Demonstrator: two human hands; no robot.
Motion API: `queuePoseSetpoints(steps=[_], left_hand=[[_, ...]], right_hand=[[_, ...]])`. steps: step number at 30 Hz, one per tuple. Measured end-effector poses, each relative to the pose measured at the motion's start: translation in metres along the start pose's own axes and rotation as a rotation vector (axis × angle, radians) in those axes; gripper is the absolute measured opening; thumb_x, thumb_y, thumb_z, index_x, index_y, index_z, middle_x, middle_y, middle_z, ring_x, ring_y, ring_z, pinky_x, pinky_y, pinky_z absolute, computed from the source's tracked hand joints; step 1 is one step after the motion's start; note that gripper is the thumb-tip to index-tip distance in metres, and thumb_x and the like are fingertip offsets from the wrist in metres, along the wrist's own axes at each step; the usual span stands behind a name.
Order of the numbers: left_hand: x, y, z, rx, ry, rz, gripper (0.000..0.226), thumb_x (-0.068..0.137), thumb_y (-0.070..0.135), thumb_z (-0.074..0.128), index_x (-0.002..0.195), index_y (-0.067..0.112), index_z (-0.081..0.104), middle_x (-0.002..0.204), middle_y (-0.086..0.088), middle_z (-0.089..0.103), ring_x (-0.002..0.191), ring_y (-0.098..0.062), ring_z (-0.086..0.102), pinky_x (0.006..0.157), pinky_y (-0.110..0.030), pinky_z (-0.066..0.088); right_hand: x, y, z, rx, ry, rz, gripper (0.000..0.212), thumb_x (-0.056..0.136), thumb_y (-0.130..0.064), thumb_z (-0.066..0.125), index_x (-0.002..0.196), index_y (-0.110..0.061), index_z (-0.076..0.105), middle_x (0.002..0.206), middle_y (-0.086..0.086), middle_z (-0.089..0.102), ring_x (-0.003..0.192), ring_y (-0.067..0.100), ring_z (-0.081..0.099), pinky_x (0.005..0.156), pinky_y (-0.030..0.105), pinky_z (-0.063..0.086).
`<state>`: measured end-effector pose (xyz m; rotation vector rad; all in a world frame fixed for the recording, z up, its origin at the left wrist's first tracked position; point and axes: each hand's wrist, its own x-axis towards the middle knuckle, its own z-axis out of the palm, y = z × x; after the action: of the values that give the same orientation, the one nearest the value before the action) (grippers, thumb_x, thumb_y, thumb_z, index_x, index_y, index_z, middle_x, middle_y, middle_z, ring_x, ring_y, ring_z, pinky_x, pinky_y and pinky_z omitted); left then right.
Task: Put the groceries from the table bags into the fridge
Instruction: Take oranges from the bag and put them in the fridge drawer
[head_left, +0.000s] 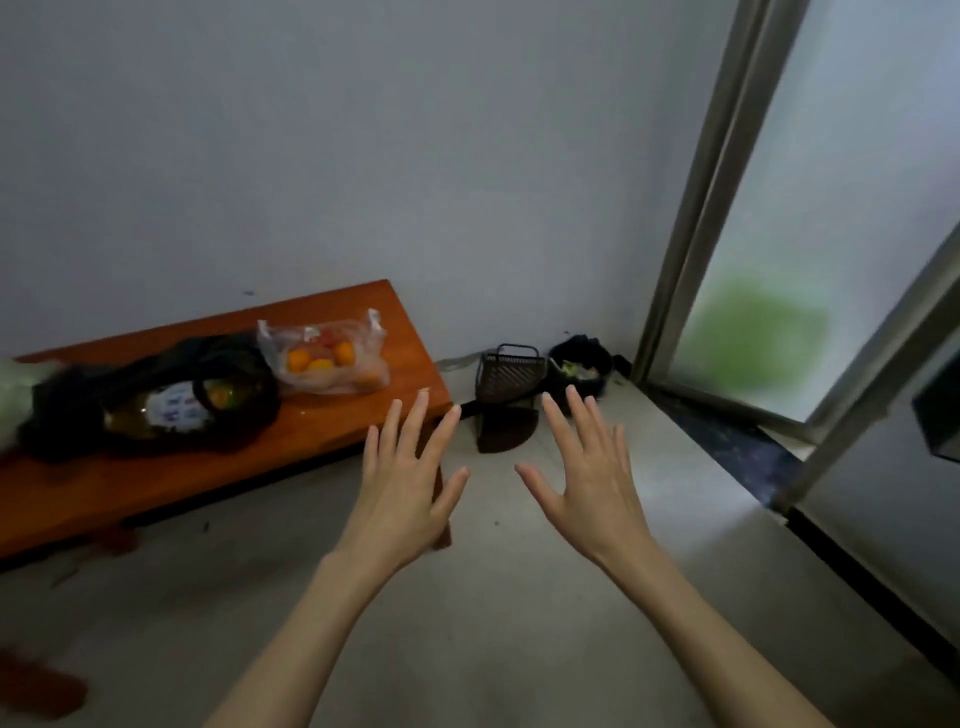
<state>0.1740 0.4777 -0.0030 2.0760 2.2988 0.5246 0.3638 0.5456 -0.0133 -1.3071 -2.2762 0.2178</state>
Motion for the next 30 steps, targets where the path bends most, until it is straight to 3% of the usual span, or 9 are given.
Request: queuePoseSetpoints(steps=[3,7,15,19,21,23,26,30], left_hand=[[0.033,-0.039,-0.010,0.015,-0.028,-0.089,0.062,0.096,0.050,0.030,0.146,0.039,-0.005,0.156,0.004,-0.018,0.141,-0.018,-0.023,0.116,-0.043,-0.008],[0.069,-0.091,-0.017,0.033,-0.005,-0.171,0.061,0.095,0.054,0.026,0.147,0.038,-0.003,0.157,0.003,-0.014,0.142,-0.018,-0.019,0.116,-0.043,-0.006],[0.114,-0.176,-0.005,-0.024,-0.068,-0.297,0.059,0.097,0.048,0.030,0.148,0.034,0.004,0.157,0.002,-0.012,0.143,-0.018,-0.014,0.116,-0.040,-0.002],[0.146,-0.235,0.011,-0.047,-0.103,-0.312,0.058,0.097,0.049,0.029,0.148,0.034,0.008,0.158,0.002,-0.009,0.144,-0.019,-0.013,0.116,-0.042,-0.001],[0.173,-0.268,0.021,-0.051,-0.113,-0.287,0.056,0.097,0.049,0.030,0.148,0.034,0.012,0.158,0.002,-0.006,0.144,-0.021,-0.012,0.116,-0.044,0.000],[0.201,-0.299,0.032,-0.040,-0.123,-0.247,0.055,0.097,0.048,0.032,0.147,0.033,0.018,0.158,0.001,-0.001,0.145,-0.022,-0.010,0.116,-0.046,0.002],[0.238,-0.343,0.046,0.012,-0.146,-0.201,0.049,0.097,0.036,0.042,0.143,0.022,0.034,0.155,-0.005,0.019,0.145,-0.029,0.006,0.114,-0.051,0.012],[0.274,-0.388,0.067,0.142,-0.170,-0.104,0.044,0.073,0.016,0.075,0.115,0.011,0.063,0.120,-0.014,0.062,0.120,-0.037,0.052,0.094,-0.054,0.044]], right_hand=[[0.059,-0.013,0.023,0.010,-0.030,-0.063,0.076,0.083,-0.064,0.023,0.148,-0.026,0.016,0.157,0.005,0.013,0.145,0.022,0.005,0.114,0.046,0.003],[0.126,-0.038,0.050,0.054,-0.062,-0.154,0.077,0.081,-0.065,0.020,0.148,-0.026,0.015,0.157,0.005,0.013,0.145,0.022,0.005,0.112,0.042,-0.002],[0.212,-0.077,0.115,0.087,-0.161,-0.262,0.079,0.081,-0.067,0.019,0.149,-0.028,0.010,0.158,0.002,0.009,0.145,0.020,0.002,0.115,0.047,0.003],[0.250,-0.099,0.158,0.076,-0.183,-0.297,0.076,0.082,-0.064,0.022,0.148,-0.028,0.013,0.157,0.003,0.012,0.144,0.018,0.002,0.113,0.041,0.000],[0.273,-0.112,0.183,0.091,-0.191,-0.294,0.074,0.084,-0.061,0.025,0.148,-0.025,0.017,0.156,0.005,0.016,0.142,0.017,0.004,0.112,0.039,0.003],[0.300,-0.125,0.212,0.108,-0.191,-0.285,0.068,0.088,-0.054,0.029,0.146,-0.020,0.025,0.153,0.009,0.026,0.142,0.022,0.019,0.114,0.042,0.014],[0.341,-0.145,0.256,0.165,-0.186,-0.265,0.047,0.094,-0.033,0.038,0.134,-0.011,0.046,0.137,0.013,0.049,0.127,0.029,0.046,0.104,0.045,0.041],[0.368,-0.156,0.309,0.150,-0.329,-0.186,0.032,0.093,-0.009,0.044,0.121,-0.005,0.057,0.125,0.014,0.056,0.110,0.033,0.054,0.089,0.041,0.048]])
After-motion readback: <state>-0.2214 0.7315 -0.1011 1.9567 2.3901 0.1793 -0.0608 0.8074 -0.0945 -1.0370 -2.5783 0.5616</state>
